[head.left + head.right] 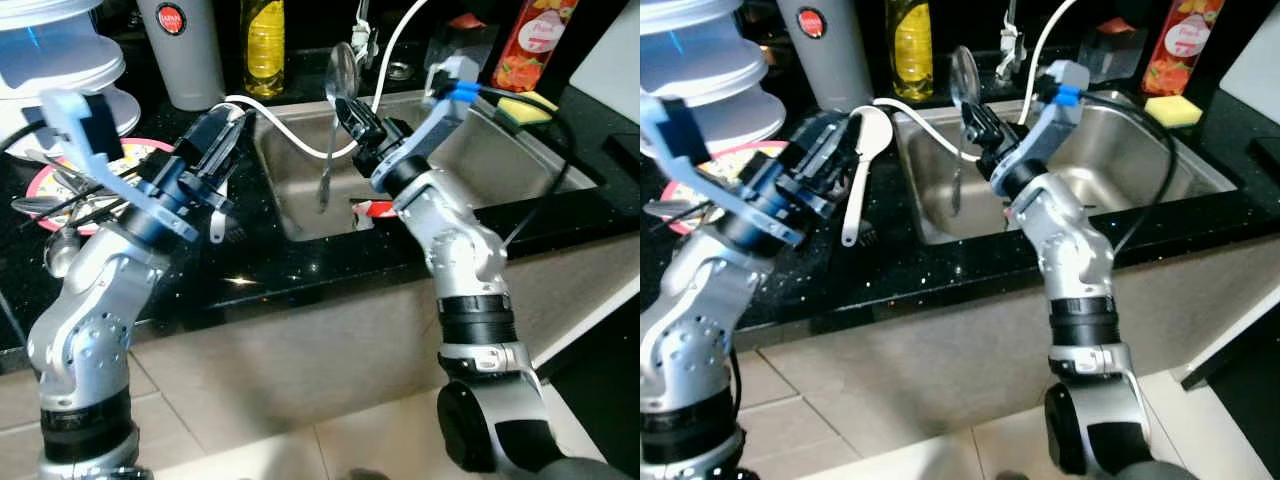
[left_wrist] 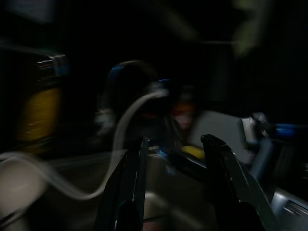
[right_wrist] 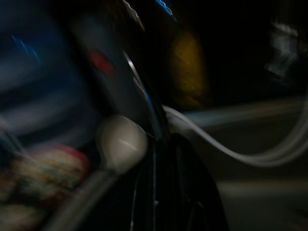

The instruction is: Kitchen organization

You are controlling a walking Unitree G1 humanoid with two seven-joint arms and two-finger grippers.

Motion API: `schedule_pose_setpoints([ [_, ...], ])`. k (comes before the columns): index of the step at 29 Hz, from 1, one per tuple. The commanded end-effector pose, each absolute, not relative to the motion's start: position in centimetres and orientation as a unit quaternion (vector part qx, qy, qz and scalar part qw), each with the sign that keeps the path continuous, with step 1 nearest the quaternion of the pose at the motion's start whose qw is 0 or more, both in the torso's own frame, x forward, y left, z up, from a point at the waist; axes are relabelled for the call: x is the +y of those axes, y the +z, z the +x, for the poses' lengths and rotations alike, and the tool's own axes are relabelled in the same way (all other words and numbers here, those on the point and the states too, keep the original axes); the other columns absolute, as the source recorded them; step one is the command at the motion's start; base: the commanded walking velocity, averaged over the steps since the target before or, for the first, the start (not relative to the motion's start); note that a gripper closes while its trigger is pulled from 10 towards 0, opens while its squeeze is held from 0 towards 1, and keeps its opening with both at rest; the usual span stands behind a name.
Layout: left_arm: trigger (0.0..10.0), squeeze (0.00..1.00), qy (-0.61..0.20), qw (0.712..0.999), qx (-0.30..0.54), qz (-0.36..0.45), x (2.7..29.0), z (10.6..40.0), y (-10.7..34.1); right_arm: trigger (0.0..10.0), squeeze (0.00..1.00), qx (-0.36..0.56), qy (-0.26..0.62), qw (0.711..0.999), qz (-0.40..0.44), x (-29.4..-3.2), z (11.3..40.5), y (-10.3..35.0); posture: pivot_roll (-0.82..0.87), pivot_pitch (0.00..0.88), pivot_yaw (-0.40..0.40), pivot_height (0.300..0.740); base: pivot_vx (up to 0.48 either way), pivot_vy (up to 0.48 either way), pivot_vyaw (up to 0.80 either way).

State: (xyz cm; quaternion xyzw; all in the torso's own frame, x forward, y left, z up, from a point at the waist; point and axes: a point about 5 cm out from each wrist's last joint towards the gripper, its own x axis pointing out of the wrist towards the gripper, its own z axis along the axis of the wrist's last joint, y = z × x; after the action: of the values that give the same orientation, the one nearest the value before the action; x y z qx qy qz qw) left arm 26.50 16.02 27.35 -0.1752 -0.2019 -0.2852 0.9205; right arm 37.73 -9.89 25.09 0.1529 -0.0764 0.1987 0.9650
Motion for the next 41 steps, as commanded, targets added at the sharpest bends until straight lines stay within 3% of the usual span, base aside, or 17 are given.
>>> schedule_pose_setpoints([
  [1,10.0,0.00,-0.226,0.942,-0.173,-0.178,17.1,27.1,26.3,10.0,0.00,-0.050,0.171,0.978,0.105,-9.7,38.4,23.5,-0.01,0.000,-0.052,0.740,0.000,0.000,0.00],
  [5,10.0,0.00,-0.174,0.960,-0.150,-0.158,17.7,27.7,25.8,10.0,0.00,-0.016,0.155,0.986,0.063,-8.8,38.9,21.6,0.01,0.000,-0.056,0.740,0.000,0.000,0.00],
  [6,10.0,0.00,-0.167,0.963,-0.147,-0.153,17.8,27.7,25.7,10.0,0.88,-0.019,0.156,0.986,0.050,-8.6,38.9,21.5,0.01,0.000,-0.051,0.740,0.000,0.000,0.00],
  [7,10.0,0.00,-0.167,0.963,-0.147,-0.153,17.8,27.7,25.7,10.0,0.88,-0.019,0.156,0.986,0.050,-8.6,38.9,21.5,0.01,0.000,-0.051,0.740,0.000,0.000,0.00],
  [8,10.0,0.00,-0.163,0.964,-0.142,-0.154,18.0,27.8,25.7,10.0,1.00,-0.025,0.160,0.986,0.046,-8.3,38.9,21.5,0.01,0.000,-0.051,0.740,0.000,0.000,0.00],
  [13,10.0,0.00,-0.123,0.974,-0.124,-0.144,18.7,28.6,25.5,10.0,1.00,-0.048,0.155,0.986,0.042,-8.4,38.8,21.9,0.00,0.000,-0.039,0.740,0.000,0.000,0.00],
  [14,10.0,0.00,-0.096,0.981,-0.110,-0.131,19.1,29.2,25.4,10.0,0.00,-0.067,0.153,0.985,0.050,-8.6,38.7,22.4,0.00,0.000,-0.030,0.740,0.000,0.000,0.00],
  [16,10.0,0.00,-0.054,0.990,-0.085,-0.097,19.7,29.9,25.2,10.0,0.00,-0.091,0.146,0.983,0.060,-9.1,38.6,23.1,0.00,0.000,-0.023,0.740,0.000,0.000,0.00],
  [17,10.0,0.00,0.020,0.999,-0.043,-0.002,21.2,30.8,24.7,10.0,0.00,-0.130,0.139,0.978,0.082,-9.8,38.3,24.3,0.00,0.000,-0.016,0.740,0.000,0.000,0.00],
  [18,10.0,0.00,0.046,0.998,-0.029,0.041,21.8,30.9,24.7,10.0,0.00,-0.143,0.137,0.976,0.088,-10.1,38.1,24.8,0.00,0.000,-0.015,0.740,0.000,0.000,0.00],
  [23,10.0,0.00,0.094,0.994,-0.011,0.049,23.3,30.9,25.0,10.0,0.00,-0.161,0.135,0.973,0.095,-10.5,37.6,25.3,0.00,0.000,-0.005,0.740,0.000,0.000,0.00],
  [29,10.0,0.00,0.148,0.988,0.034,-0.018,24.3,30.7,24.3,10.0,0.00,-0.175,0.135,0.971,0.095,-10.5,37.3,25.5,-0.01,0.000,0.009,0.740,0.000,0.000,0.00],
  [33,10.0,0.00,0.179,0.982,0.055,0.015,25.3,30.0,24.1,10.0,0.00,-0.176,0.137,0.970,0.094,-10.5,37.1,25.5,-0.01,0.000,0.009,0.740,0.000,0.000,0.00],
  [38,10.0,0.00,0.231,0.966,0.086,0.075,28.8,29.3,23.5,10.0,0.00,-0.170,0.140,0.971,0.097,-10.2,37.0,25.2,0.00,0.000,0.015,0.740,0.000,0.000,0.00],
  [41,10.0,0.00,0.241,0.965,0.095,0.043,29.6,29.6,23.1,10.0,0.00,-0.171,0.142,0.970,0.096,-10.0,36.9,25.2,0.00,0.000,0.018,0.740,0.000,0.000,0.00],
])
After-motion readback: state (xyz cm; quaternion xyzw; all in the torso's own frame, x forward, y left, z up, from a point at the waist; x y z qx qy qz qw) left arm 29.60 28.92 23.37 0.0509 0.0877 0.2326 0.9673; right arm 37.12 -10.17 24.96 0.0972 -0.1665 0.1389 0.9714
